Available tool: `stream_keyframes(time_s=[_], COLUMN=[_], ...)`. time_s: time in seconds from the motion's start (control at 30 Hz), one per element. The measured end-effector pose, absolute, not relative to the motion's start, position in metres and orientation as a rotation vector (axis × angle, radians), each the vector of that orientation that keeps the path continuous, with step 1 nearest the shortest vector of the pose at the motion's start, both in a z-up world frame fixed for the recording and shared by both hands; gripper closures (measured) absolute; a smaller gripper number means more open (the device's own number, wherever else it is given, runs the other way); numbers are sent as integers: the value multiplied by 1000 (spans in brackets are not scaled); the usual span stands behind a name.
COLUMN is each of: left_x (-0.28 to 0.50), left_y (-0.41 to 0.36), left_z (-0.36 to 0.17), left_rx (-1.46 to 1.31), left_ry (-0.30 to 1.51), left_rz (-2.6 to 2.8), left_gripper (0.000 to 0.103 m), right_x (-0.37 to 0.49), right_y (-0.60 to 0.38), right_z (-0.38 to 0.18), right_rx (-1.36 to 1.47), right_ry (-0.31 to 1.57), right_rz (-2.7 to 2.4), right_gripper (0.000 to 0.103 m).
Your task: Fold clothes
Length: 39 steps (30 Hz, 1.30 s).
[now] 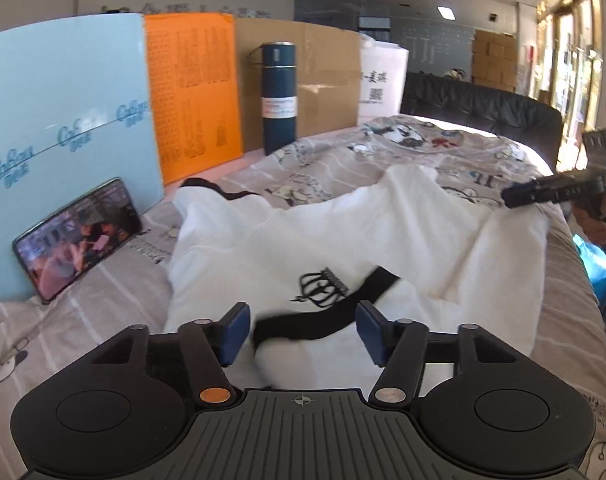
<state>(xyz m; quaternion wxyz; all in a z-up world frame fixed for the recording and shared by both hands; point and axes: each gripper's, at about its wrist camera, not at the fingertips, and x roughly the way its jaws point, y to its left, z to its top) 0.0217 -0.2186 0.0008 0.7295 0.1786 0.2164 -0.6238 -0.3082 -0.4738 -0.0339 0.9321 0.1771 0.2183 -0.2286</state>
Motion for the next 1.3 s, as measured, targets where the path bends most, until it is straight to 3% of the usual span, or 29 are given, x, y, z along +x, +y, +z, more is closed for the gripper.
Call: stream_keyframes(time_s=[0.17, 0.2, 0.27, 0.3, 0.67, 0.77, 0.8, 0.83, 0.87, 1.0, 1.07, 1.2, 1.27, 1.3], left_x=[21, 13, -8, -19, -96, -98, -97, -95, -92, -81, -77, -74, -74, -75], left_y=[-159, -144, -120, -110, -108, -114, -112, -111, -110, -105, -103, -99, -97, -96], left_z=[16, 18, 19, 19, -20, -35, -37, -39, -40, -31, -23, -17, -15, -16], left_rx=[200, 187, 212, 242, 792, 902, 903, 904, 906, 847, 820, 792, 783, 788], left_ry=[418, 394, 326, 297, 133, 95, 81, 83, 88, 85, 56, 33, 29, 31], left_rz=[-1315, -1333, -1384, -1409, -1460, -1406, -1418, -1426, -1432, -1442, -1420, -1417, -1425, -1432], left_gripper=[40, 38, 28, 23, 25, 38, 52, 83, 91, 92, 92, 92, 92, 92], right_x=[-333, -342, -358, -362, -360, -344, -339, -334, -330, -321, -320, -324, -327, -329], right_y=[-476, -473, -461, -453, -380, -374, -374, -374, -375, -384, -390, -405, -409, -408], right_z=[-37, -36, -34, -32, -30, -39, -42, -46, -49, -59, -59, -55, -53, -53], right_rx=[439, 466, 507, 518, 754, 885, 913, 940, 971, 1066, 1091, 1097, 1072, 1045], right_ry=[373, 328, 252, 231, 215, 249, 254, 249, 226, 101, 63, 3, 10, 20], right_rz=[-718, -713, -695, -684, -511, -490, -493, -497, -503, -576, -649, -784, -835, -847], right_gripper=[53, 52, 42, 40, 39, 39, 40, 41, 41, 46, 54, 55, 84, 88])
